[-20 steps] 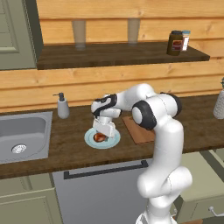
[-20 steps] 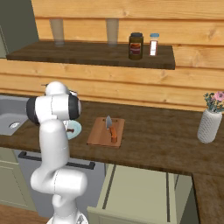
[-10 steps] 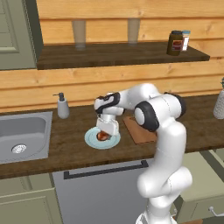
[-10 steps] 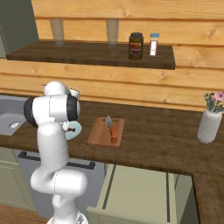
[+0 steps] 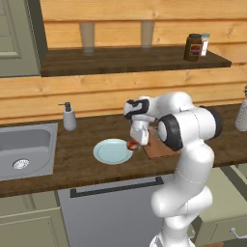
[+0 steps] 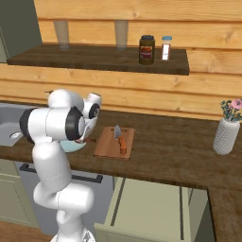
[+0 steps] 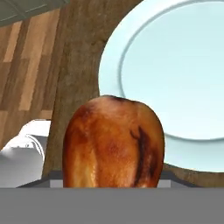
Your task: Pick up the knife from the drawer and place it on the cutting board. Then place the meat from the plate to the cutting board.
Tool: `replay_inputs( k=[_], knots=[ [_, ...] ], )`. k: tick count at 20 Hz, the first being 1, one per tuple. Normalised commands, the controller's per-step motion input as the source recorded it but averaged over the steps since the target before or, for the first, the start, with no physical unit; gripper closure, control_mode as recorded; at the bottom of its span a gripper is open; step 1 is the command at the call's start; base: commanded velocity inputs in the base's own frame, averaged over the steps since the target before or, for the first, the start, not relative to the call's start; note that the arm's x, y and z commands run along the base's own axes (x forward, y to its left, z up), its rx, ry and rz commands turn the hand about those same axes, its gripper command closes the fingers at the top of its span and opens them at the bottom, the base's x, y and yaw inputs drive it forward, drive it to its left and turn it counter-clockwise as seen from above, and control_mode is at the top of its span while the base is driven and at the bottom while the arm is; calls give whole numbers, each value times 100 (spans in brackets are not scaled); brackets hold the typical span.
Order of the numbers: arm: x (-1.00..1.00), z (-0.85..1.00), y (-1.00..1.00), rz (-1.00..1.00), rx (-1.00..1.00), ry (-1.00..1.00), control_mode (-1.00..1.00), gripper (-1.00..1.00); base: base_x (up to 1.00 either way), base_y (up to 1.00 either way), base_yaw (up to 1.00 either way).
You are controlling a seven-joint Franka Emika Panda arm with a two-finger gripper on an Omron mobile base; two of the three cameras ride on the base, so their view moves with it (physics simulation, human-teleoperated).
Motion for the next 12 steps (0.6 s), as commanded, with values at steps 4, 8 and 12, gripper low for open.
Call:
replay_inputs(
  k=[4,8,12],
  knots=[
    [0,0,-97,-48,-9,28,-100,100,0,0,0],
    [27,1,-80,-50,-12,29,-100,100,0,0,0],
    [58,-3,-39,-47,-12,29,-100,100,0,0,0]
  ],
)
